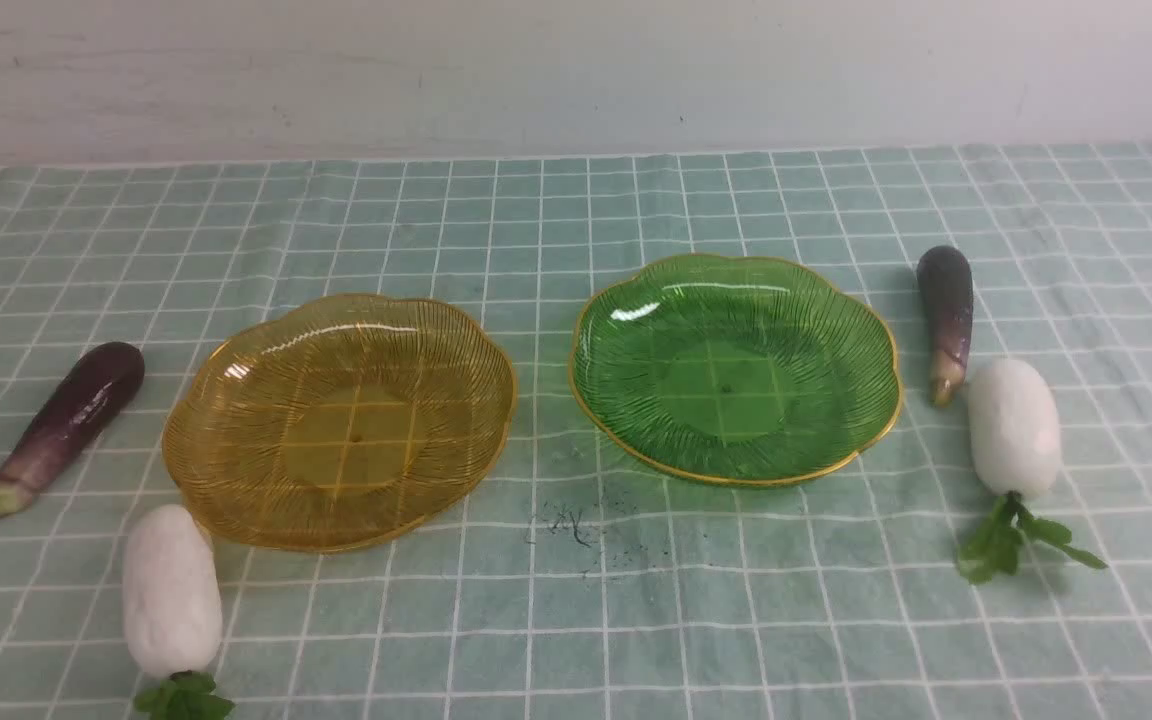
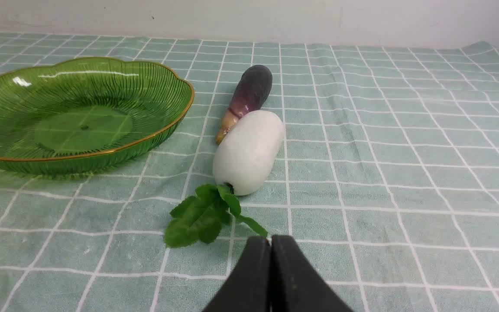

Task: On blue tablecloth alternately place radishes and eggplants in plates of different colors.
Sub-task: 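Pick up the white radish and place it in the left plate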

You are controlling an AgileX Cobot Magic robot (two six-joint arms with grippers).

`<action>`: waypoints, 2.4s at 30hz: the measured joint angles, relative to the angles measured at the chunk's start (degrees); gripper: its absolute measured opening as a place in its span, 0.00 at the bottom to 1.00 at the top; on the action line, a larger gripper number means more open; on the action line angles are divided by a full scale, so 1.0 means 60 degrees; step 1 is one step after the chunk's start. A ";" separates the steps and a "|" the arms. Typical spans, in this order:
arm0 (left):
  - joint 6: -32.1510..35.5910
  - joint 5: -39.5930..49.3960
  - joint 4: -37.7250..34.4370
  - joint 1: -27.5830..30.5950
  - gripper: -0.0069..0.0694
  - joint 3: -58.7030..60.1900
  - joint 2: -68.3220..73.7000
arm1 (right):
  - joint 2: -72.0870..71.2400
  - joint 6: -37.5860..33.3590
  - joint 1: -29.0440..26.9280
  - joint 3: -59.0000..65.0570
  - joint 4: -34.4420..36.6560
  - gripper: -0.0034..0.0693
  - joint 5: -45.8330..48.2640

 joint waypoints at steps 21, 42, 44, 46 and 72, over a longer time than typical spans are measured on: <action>-0.0824 -0.2514 -0.3422 0.0000 0.08 0.0038 0.0000 | 0.0000 0.0000 0.0000 0.0000 0.0000 0.03 0.0000; 0.0717 0.1446 -0.4402 0.0344 0.08 -0.5412 0.3913 | 0.0000 0.0326 0.0000 0.0054 0.0584 0.03 -0.0633; 0.0664 0.2427 -0.4123 0.0438 0.08 -0.5765 0.4799 | 0.0000 0.0533 0.0000 0.0060 0.1152 0.03 -0.0923; 0.0491 0.3846 -0.3190 0.0606 0.08 -0.6194 0.6438 | 0.0000 0.1172 0.0000 0.0060 0.2880 0.03 -0.1825; -0.0828 0.2728 -0.1390 0.1324 0.47 -0.7245 1.2766 | 0.2357 -0.0488 0.0000 -0.3432 0.6096 0.03 0.1541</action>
